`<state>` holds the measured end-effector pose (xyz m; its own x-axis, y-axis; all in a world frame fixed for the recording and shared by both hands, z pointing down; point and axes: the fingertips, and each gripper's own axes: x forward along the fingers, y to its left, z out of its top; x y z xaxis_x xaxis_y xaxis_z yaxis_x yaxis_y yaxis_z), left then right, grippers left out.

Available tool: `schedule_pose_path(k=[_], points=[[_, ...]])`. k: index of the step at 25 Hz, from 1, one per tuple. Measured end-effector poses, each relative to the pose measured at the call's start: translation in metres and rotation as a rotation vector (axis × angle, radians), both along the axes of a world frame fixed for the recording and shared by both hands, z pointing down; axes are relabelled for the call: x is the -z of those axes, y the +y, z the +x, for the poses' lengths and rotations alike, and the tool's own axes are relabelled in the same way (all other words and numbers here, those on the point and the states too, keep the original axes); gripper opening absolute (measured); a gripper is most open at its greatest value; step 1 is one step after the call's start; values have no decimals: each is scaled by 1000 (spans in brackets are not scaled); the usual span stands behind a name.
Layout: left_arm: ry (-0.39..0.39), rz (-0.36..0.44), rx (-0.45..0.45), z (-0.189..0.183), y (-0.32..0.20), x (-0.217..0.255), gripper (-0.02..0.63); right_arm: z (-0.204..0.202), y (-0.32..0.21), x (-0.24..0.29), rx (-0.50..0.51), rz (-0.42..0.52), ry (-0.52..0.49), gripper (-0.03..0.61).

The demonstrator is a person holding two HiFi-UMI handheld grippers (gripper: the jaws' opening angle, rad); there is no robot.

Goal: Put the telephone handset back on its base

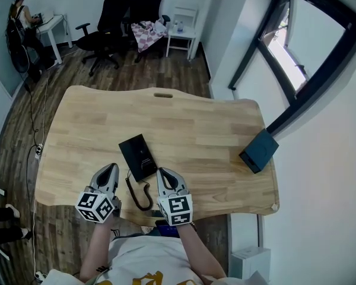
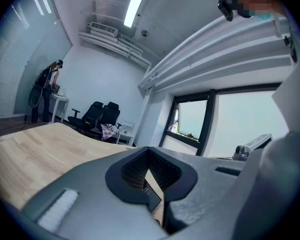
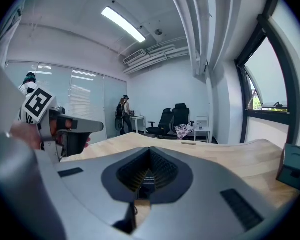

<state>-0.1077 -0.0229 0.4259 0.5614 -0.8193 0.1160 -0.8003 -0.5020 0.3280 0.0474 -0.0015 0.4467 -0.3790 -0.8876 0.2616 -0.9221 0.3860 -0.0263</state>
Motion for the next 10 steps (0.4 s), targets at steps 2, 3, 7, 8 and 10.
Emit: schedule_pose_path(k=[2,3,7,8,10], points=[[4,21,15,-8,-1,6,2,0,2,-2,-1,-3,1,6],[7,21,25,-11,-2,6,2,0,3,-3,-2,-3,2,6],[-10,-11,48,-19,-3,-1,2,-2,3,-1,-5,-3,-3,6],[-13,-17,48,-19,-2,-3,2,-2,3,1,-7,-2,-4,6],[-17,-28,49,-19,1,-5,2,-2,3,4,-10,-2,-6,6]])
